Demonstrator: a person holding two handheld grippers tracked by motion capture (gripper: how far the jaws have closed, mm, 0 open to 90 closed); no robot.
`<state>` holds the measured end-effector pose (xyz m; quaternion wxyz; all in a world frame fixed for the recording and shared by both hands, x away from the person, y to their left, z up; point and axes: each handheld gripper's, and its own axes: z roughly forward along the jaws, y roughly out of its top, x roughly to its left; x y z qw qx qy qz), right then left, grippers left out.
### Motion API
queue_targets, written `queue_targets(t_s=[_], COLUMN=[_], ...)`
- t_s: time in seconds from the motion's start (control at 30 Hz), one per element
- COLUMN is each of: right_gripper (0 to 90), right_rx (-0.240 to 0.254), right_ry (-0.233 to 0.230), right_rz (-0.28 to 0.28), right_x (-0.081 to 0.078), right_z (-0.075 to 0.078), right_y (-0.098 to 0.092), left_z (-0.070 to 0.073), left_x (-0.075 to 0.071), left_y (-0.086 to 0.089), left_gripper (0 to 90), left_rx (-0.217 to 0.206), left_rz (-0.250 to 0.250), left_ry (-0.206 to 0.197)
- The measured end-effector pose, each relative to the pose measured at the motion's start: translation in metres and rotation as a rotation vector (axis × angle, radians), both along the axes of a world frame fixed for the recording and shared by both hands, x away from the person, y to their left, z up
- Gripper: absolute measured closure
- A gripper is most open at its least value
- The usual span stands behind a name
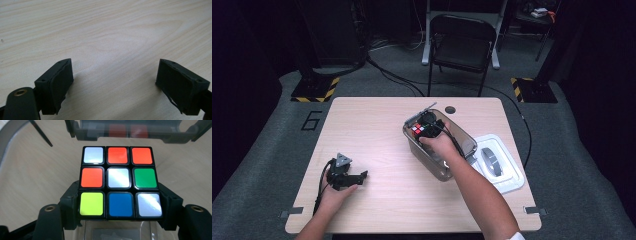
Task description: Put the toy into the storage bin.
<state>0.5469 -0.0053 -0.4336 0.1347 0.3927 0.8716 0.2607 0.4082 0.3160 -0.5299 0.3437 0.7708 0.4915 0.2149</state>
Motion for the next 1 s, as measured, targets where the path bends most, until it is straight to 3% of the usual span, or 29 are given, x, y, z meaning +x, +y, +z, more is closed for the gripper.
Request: queue_targets(t_s=[1.0], right_gripper=[33.7], right_rx=[-0.032], right_ry=[0.046], right_rz=[0.002], right_x=[0.001], right_z=[-0.014], right_y=[0.002], left_z=[0.000], left_x=[0.000], left_y=[0.000], left_gripper=[13.7], left_rx=[0.000], left_rz=[0.000], left_ry=[0.000])
